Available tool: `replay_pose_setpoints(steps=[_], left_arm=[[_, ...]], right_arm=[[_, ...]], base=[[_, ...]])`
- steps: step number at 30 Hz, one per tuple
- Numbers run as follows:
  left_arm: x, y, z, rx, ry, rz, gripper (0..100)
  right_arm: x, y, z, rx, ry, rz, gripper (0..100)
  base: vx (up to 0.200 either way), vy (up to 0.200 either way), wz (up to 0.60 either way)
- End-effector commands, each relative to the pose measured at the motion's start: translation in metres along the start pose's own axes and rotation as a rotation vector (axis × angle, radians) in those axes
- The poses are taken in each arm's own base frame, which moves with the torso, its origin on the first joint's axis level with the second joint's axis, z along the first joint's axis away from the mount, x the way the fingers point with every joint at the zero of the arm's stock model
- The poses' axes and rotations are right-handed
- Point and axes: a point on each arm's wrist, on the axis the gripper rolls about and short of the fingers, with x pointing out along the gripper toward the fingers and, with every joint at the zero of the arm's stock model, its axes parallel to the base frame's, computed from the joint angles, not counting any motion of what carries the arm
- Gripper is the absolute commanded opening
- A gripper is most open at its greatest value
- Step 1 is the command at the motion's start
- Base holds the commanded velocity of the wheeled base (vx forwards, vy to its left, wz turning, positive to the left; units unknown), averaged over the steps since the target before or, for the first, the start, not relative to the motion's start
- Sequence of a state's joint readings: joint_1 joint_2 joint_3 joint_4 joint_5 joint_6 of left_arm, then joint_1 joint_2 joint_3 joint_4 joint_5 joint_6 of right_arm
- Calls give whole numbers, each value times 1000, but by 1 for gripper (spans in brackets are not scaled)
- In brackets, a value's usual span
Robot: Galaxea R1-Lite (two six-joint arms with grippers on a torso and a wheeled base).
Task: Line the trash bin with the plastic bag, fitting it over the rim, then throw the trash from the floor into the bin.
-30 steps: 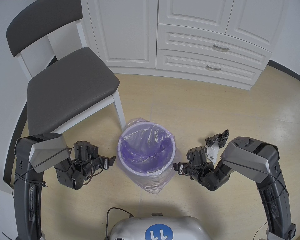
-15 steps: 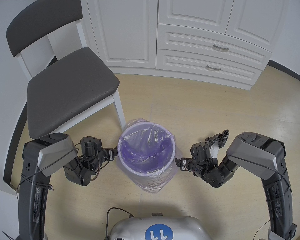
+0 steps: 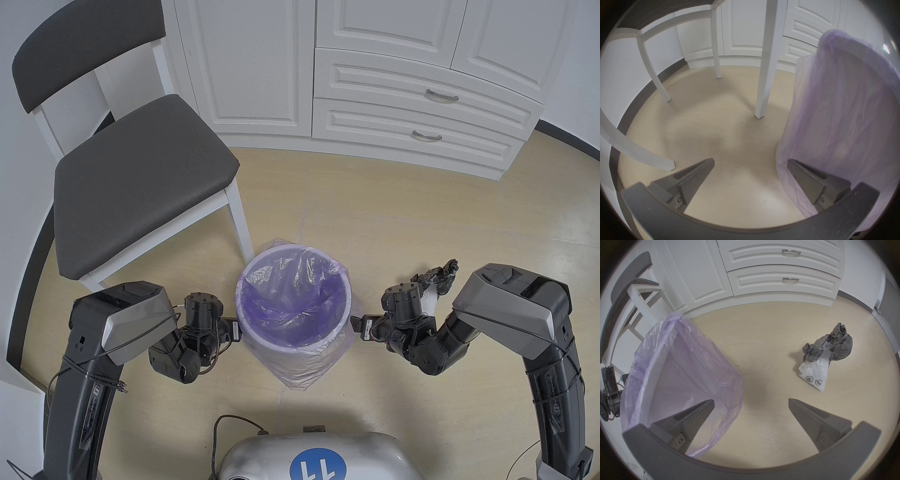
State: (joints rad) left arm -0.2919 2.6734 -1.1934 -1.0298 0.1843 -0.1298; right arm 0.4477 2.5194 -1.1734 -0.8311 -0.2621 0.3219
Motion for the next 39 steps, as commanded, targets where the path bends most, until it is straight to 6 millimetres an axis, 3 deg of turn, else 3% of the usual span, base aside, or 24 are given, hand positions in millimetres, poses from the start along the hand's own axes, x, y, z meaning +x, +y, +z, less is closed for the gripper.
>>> replay_pose_setpoints(steps=[1, 7, 16, 20, 26, 39], left_arm=[[0, 1, -1, 7, 8, 20, 100], [0, 6, 1, 28, 10, 37, 100], [-9, 13, 13, 30, 1, 45, 100], [-10, 14, 12, 32, 7, 46, 100], [-11, 13, 9, 34, 13, 44, 100], [-13, 14, 12, 34, 9, 43, 100]], right_arm=[[0, 0, -1, -1, 3, -1, 100], [-2, 0, 3, 2, -5, 2, 100], [1, 4, 40, 72, -162, -14, 100], [10, 8, 47, 102, -241, -38, 100], [36, 15, 26, 179, -279, 3, 100], [34, 7, -2, 159, -114, 37, 100]], base=[[0, 0, 0], [0, 0, 0], [0, 0, 0], [0, 0, 0], [0, 0, 0], [0, 0, 0]])
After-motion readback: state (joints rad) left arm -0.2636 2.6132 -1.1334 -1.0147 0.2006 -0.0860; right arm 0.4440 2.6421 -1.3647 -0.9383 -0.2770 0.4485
